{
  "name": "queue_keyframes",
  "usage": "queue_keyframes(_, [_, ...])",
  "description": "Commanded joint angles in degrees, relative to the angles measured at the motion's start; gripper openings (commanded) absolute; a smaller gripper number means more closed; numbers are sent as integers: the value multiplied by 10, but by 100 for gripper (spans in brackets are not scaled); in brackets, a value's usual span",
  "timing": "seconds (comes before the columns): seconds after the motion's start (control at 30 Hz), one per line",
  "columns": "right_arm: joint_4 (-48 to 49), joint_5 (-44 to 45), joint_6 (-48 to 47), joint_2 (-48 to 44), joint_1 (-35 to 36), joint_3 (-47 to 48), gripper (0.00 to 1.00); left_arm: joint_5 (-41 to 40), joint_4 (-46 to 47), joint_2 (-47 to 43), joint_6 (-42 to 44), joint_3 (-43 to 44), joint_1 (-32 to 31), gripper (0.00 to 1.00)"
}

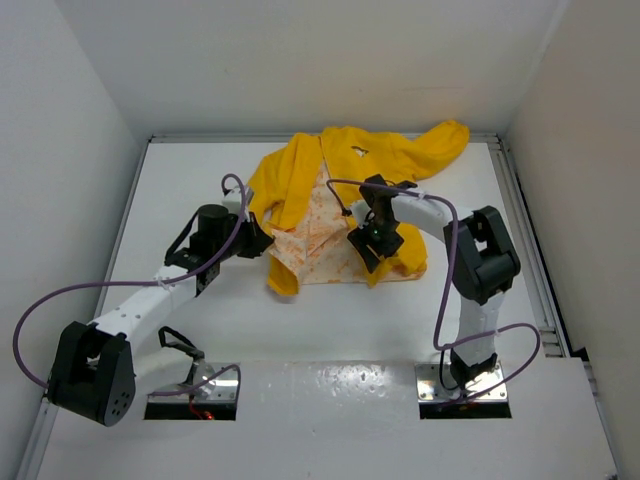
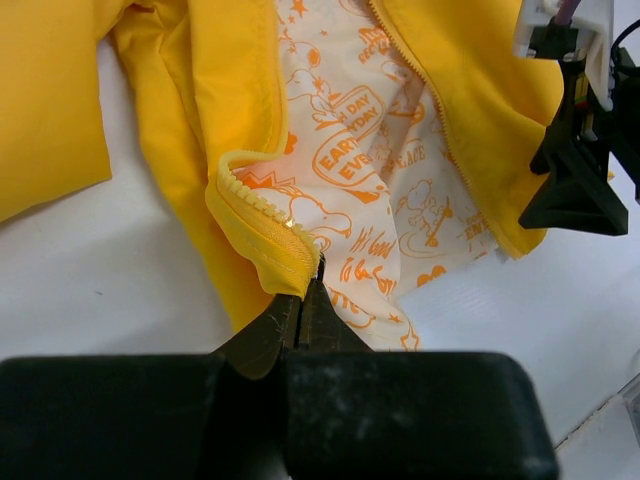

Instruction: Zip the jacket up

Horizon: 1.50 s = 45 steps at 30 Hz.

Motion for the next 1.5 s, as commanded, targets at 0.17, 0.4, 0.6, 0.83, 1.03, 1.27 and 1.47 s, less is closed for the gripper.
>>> queue_keyframes(0.17, [11, 17, -10, 6, 15, -36, 67, -10, 16, -10, 5, -5, 10, 0])
queue_keyframes(0.4, [58, 41, 1, 10, 32, -84, 62, -16, 21, -10, 0, -10, 10, 0])
queue_keyframes(0.6, [88, 20, 7, 2, 28, -106, 39, -16, 21, -10, -6, -16, 10, 0])
queue_keyframes(0.83, [82, -12, 1, -13, 21, -108, 13, -16, 26, -10, -6, -16, 10, 0])
queue_keyframes(1.03, [42, -103, -17, -92, -9, -113, 1, -16, 20, -10, 0, -16, 10, 0])
queue_keyframes(1.27, [-39, -132, -56, -180, -140, -89, 0, -65, 15, -10, 0, -27, 10, 0])
queue_keyframes(1.47, [-48, -179, -50, -204, -235, -94, 0, -96, 9, -16, 0, -32, 10, 0])
